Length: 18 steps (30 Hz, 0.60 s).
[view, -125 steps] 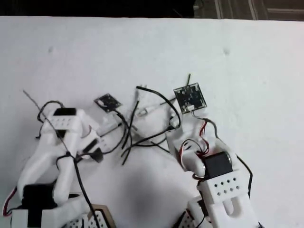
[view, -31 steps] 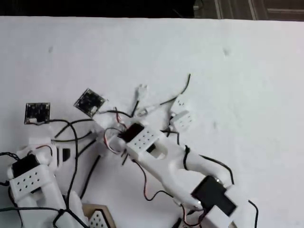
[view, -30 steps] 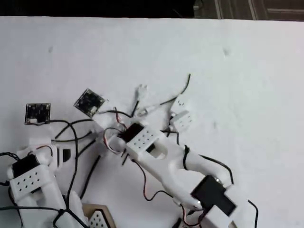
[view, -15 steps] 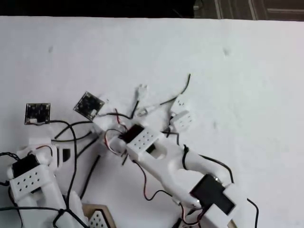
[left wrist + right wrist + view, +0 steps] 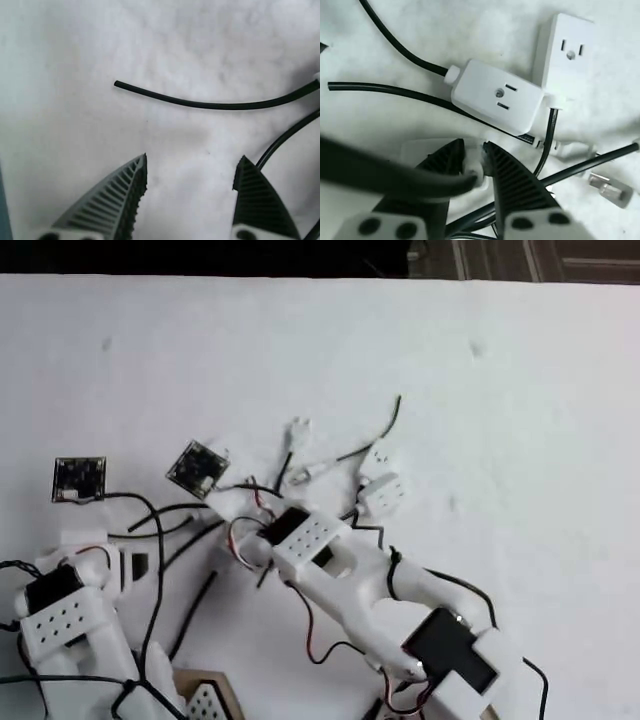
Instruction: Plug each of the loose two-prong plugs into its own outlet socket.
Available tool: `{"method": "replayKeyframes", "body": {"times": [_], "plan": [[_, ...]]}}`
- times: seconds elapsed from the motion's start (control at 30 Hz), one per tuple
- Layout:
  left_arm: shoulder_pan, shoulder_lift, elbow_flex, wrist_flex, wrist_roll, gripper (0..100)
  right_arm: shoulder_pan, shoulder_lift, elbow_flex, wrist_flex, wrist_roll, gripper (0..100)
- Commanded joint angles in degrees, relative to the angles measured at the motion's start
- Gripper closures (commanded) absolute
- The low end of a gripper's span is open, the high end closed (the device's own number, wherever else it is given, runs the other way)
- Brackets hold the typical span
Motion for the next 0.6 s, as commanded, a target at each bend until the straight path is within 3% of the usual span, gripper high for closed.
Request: {"method": "replayKeyframes", "body": {"times": [0.0, 0.1, 0.27, 0.57], "plan": [[-4.44, -1.19, -0.18, -1.23, 0.44, 72, 0.84, -0.13, 0.88, 0.31, 0.7, 98.1], [-4.35, -1.27, -0.18, -1.23, 0.44, 71, 0.75, -0.57, 0.88, 1.27, 0.44, 96.1], [-3.74, -1.27, -0.18, -1.23, 0.44, 72, 0.48, -4.79, 0.44, 5.14, -3.08, 79.6], [-3.12, -1.27, -0.09, -1.23, 0.44, 72, 0.48, -13.23, 0.79, 4.7, -5.63, 90.2]]}}
